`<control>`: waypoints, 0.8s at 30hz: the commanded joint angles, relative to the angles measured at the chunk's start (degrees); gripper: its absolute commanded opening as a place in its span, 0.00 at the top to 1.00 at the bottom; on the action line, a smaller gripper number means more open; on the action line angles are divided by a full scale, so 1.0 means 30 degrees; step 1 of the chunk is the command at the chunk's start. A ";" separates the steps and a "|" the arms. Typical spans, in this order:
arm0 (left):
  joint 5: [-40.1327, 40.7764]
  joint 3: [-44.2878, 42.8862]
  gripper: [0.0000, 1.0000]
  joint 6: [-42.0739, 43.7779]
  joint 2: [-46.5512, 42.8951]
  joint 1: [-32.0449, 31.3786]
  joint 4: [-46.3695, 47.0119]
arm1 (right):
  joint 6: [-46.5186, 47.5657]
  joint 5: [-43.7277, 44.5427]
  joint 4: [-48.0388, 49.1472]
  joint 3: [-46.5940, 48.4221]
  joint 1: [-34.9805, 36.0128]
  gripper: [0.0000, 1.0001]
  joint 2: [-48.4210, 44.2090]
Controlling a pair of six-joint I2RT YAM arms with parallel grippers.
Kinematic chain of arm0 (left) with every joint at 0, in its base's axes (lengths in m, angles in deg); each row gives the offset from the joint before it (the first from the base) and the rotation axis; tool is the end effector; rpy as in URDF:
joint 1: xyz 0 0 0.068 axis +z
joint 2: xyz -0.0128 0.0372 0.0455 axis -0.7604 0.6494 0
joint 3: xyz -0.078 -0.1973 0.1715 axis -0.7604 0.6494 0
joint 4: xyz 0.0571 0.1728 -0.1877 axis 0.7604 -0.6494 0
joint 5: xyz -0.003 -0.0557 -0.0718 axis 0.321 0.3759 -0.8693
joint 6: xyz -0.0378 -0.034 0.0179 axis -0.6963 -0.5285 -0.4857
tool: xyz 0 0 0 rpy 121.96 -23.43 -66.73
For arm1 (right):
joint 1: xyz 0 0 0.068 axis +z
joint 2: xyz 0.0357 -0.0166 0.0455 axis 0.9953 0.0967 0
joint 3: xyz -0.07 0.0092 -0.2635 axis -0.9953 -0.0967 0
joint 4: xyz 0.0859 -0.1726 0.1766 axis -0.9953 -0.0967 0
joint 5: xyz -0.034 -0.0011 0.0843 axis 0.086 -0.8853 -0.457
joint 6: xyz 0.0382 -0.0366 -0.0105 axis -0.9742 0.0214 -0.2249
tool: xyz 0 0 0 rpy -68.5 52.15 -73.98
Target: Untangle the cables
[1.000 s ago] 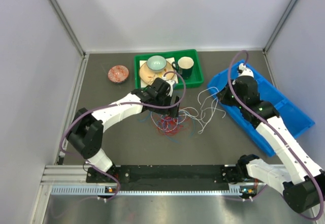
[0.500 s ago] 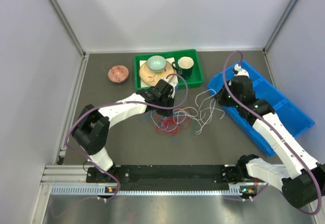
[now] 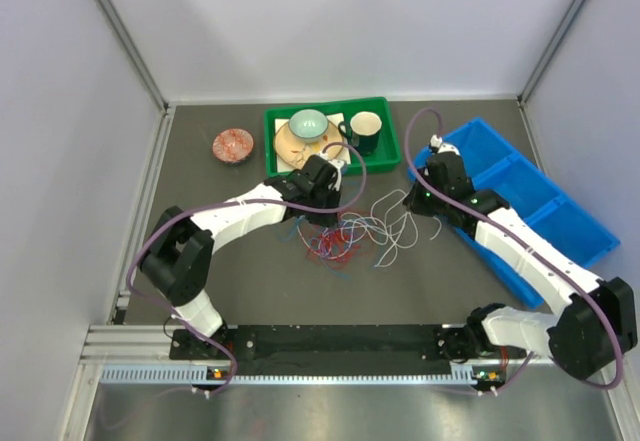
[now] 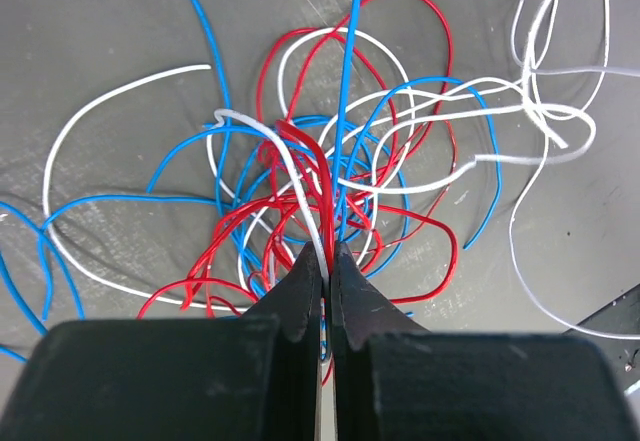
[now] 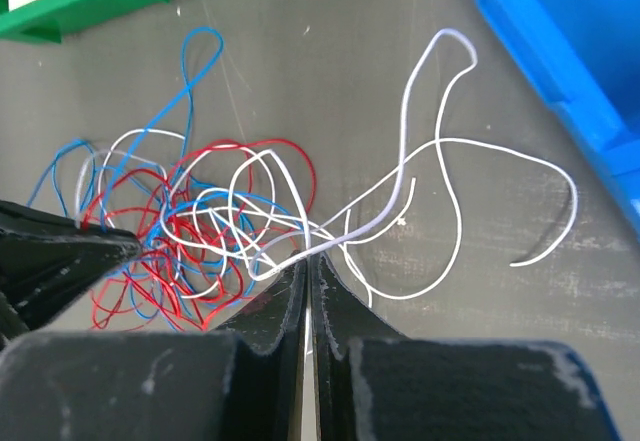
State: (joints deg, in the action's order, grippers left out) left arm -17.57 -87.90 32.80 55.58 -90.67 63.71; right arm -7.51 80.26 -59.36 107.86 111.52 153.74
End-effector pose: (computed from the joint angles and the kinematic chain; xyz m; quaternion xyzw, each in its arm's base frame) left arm 0.2641 -0.2365 0.2186 0.1591 0.9371 -0.2126 0.2267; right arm 0.2246 0.1114 0.2766 0.0699 0.9117 0.1699 0.3674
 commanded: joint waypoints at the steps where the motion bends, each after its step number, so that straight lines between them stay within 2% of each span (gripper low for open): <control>1: -0.0155 0.0274 1.00 -0.0200 -0.1152 0.0333 0.0919 | 0.0061 0.0211 0.1164 -0.0160 0.0439 1.00 0.0333; 10: -0.0506 0.0479 1.00 -0.0287 -0.1182 0.0480 0.1240 | 0.0325 -0.1311 0.2184 -0.1038 0.0733 1.00 0.1535; 13: -0.0711 0.0305 1.00 -0.0317 -0.0860 0.0480 0.1300 | 0.0296 -0.2365 0.3007 -0.1595 0.0733 0.79 0.2179; 14: -0.0712 0.0246 1.00 -0.0317 -0.0859 0.0480 0.1242 | 0.0238 -0.2803 0.3213 -0.1683 0.0733 0.65 0.2325; 17: -0.0741 0.0362 1.00 -0.0347 -0.0830 0.0480 0.1387 | 0.0061 -0.3187 0.3770 -0.2036 0.0762 0.49 0.2649; 20: -0.0799 0.0304 1.00 -0.0317 -0.0713 0.0480 0.1388 | 0.0120 -0.3421 0.3946 -0.2007 0.0820 0.42 0.3087; 22: -0.0887 0.0333 1.00 -0.0346 -0.0684 0.0480 0.1446 | 0.0149 -0.3568 0.3976 -0.1919 0.0879 0.41 0.3554; 24: -0.0888 0.0362 1.00 -0.0347 -0.0684 0.0480 0.1447 | 0.0149 -0.3745 0.4006 -0.1714 0.1025 0.34 0.3907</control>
State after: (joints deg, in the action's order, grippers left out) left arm -19.12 -87.16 32.21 54.51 -89.49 65.04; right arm -7.14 71.11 -50.47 101.35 113.46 163.53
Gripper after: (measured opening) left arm 0.025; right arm 0.615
